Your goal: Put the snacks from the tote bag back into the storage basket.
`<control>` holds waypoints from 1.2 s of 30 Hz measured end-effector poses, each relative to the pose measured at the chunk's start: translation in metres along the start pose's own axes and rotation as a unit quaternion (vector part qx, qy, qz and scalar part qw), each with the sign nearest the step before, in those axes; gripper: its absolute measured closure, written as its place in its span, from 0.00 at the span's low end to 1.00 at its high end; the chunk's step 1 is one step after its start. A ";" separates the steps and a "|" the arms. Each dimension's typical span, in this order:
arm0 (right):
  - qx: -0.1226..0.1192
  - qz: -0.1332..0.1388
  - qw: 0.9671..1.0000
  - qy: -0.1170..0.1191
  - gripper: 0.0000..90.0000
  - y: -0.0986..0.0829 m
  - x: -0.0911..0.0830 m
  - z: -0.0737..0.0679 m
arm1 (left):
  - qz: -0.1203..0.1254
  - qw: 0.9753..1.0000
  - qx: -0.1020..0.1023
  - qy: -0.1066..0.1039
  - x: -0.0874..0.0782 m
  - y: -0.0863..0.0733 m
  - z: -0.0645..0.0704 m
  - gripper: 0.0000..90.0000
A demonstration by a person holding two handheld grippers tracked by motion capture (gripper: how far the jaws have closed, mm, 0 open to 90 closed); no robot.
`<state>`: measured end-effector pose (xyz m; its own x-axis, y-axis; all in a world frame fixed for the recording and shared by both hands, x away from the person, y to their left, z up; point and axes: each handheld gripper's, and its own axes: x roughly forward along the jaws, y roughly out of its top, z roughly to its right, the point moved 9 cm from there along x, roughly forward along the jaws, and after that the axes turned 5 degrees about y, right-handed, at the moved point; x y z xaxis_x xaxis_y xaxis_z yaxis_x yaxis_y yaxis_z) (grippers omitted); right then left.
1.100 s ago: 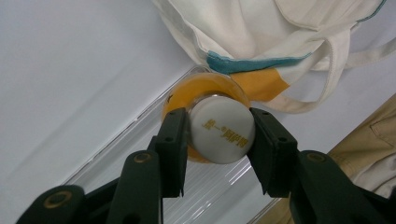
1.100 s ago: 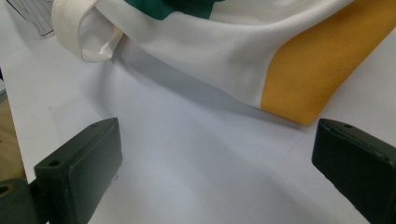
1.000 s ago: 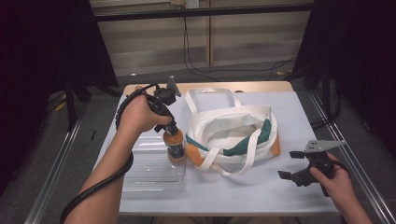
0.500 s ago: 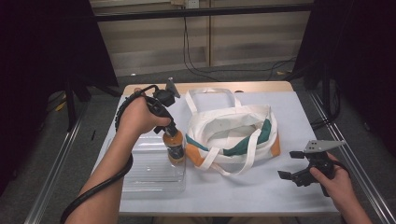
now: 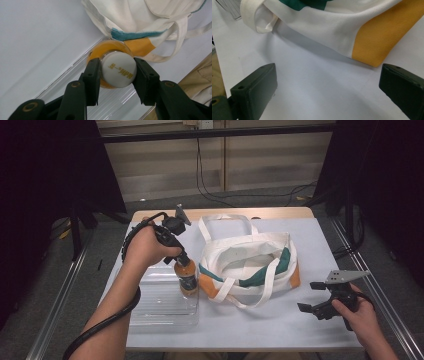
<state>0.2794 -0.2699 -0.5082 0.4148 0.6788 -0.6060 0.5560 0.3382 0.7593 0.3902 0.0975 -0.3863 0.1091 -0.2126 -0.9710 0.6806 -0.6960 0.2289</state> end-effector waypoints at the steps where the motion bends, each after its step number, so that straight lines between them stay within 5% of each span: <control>1: 0.001 0.000 1.000 -0.001 0.02 0.000 0.000 0.000 | 0.001 1.000 -0.002 -0.001 0.000 0.000 0.000 0.65; 18: 0.000 -0.001 1.000 -0.001 0.02 0.000 0.001 0.000 | 0.012 1.000 -0.005 -0.014 0.001 -0.007 -0.003 0.55; 36: 0.002 0.000 1.000 -0.003 0.02 -0.001 -0.001 -0.001 | 0.031 0.999 -0.021 -0.018 0.000 -0.014 -0.007 0.32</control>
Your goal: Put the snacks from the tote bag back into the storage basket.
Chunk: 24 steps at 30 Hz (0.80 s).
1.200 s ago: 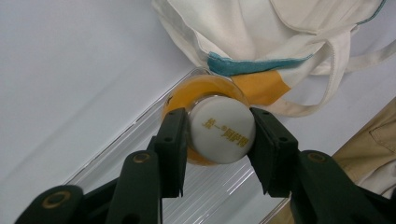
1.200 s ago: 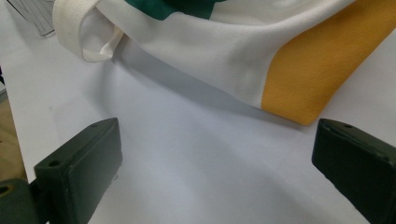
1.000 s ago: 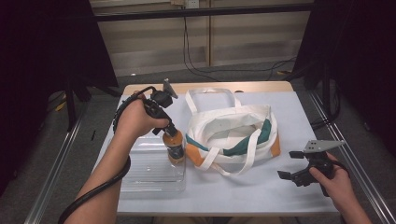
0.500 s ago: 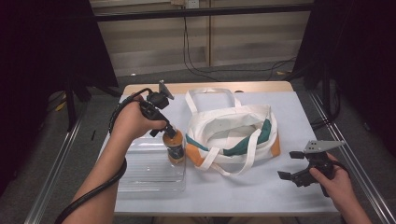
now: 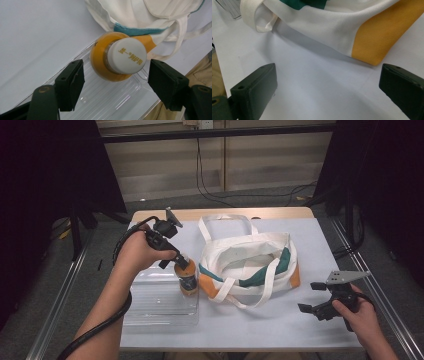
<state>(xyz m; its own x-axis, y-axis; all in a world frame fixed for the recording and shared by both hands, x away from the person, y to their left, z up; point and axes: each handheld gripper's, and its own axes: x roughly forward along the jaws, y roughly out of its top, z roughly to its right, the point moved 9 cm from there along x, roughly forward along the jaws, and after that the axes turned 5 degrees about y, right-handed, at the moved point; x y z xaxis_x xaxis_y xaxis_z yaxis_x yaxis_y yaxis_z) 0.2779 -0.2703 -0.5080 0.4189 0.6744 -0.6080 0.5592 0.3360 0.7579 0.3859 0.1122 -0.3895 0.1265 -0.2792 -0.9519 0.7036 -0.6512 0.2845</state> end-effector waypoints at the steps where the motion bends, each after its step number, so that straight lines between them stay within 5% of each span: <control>1: 0.000 0.000 1.000 0.000 0.02 0.001 0.000 0.000 | 0.003 1.000 -0.003 -0.001 0.000 0.000 0.000 0.30; 13: 0.000 -0.001 1.000 0.000 0.02 0.000 0.001 0.000 | 0.018 1.000 -0.005 0.005 -0.004 -0.007 0.000 0.16; 14: 0.000 -0.001 1.000 0.000 0.02 0.000 0.001 0.000 | 0.014 1.000 0.006 0.006 -0.005 -0.009 -0.001 0.15; 24: -0.002 -0.001 1.000 0.000 0.02 0.000 0.002 0.000 | 0.028 1.000 -0.002 0.010 -0.003 -0.015 -0.001 0.14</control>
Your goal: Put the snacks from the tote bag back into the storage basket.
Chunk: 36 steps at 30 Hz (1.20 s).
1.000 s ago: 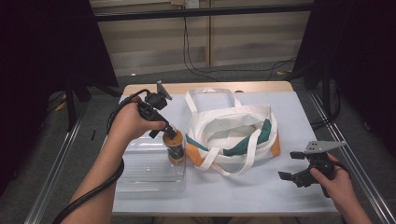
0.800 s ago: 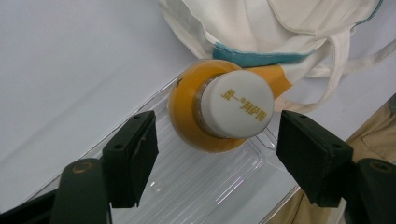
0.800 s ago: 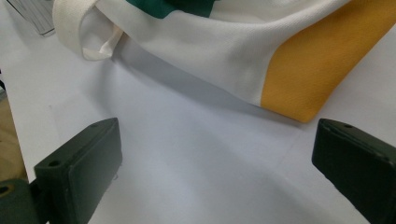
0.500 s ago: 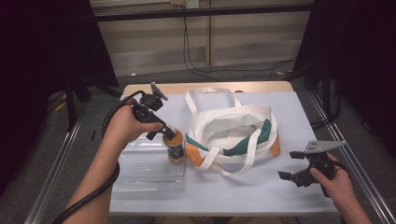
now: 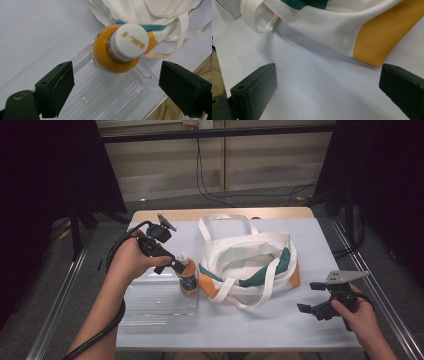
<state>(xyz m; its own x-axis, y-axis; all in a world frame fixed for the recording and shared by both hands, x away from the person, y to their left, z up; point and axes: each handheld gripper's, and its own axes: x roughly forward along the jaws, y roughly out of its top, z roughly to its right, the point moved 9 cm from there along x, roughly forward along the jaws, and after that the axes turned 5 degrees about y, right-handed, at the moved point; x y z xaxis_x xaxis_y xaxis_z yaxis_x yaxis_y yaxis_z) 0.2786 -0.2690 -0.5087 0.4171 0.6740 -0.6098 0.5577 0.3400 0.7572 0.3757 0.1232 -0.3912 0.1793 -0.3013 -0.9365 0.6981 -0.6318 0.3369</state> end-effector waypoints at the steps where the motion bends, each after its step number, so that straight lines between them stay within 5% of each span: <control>1: 0.000 0.000 1.000 -0.001 0.02 0.000 0.000 0.000 | 0.001 1.000 0.005 0.005 0.001 -0.001 -0.001 0.14; 36: -0.001 -0.002 1.000 0.001 0.02 0.000 0.001 -0.001 | 0.005 1.000 -0.014 0.015 0.031 -0.033 -0.007 0.12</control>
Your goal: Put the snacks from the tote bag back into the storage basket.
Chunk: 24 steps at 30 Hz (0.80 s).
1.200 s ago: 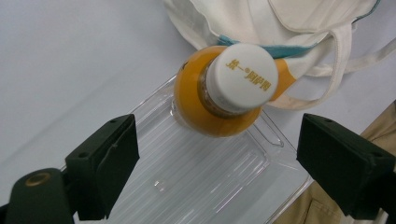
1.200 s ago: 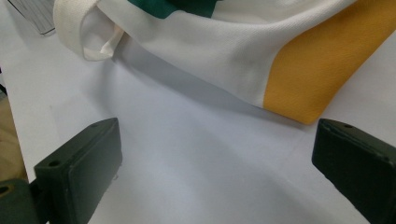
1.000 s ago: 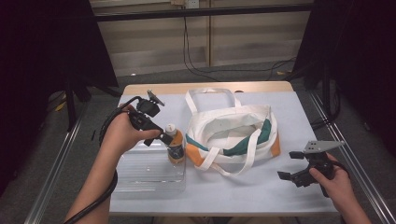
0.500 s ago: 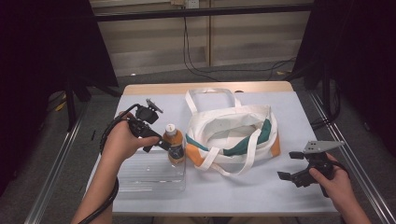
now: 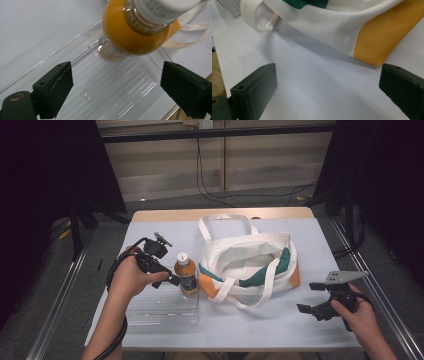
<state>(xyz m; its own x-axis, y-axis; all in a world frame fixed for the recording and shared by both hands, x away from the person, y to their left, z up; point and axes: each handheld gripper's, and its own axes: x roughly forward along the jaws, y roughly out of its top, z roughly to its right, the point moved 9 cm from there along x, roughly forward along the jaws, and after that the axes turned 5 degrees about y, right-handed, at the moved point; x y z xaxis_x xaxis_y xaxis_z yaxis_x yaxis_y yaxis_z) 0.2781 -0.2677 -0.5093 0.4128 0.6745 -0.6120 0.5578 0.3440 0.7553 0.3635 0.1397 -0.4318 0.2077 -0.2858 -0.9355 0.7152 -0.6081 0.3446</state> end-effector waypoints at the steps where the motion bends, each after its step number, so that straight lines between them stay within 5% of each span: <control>1: 0.000 0.000 1.000 0.000 0.02 0.000 0.000 0.000 | 0.007 1.000 -0.005 -0.002 0.002 0.000 0.001 0.12; 6: 0.001 0.000 1.000 0.000 0.02 0.000 0.000 0.000 | -0.002 1.000 0.006 -0.005 0.006 -0.004 0.000 0.12; 24: 0.001 -0.002 1.000 -0.001 0.02 0.000 0.000 0.000 | 0.005 1.000 -0.004 -0.006 0.012 -0.017 -0.001 0.12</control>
<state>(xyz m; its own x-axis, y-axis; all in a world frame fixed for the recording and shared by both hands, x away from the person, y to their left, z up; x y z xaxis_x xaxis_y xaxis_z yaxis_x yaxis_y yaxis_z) 0.2780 -0.2679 -0.5096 0.4112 0.6719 -0.6160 0.5612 0.3460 0.7519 0.3549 0.1476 -0.4493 0.2072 -0.3004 -0.9310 0.7190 -0.5986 0.3532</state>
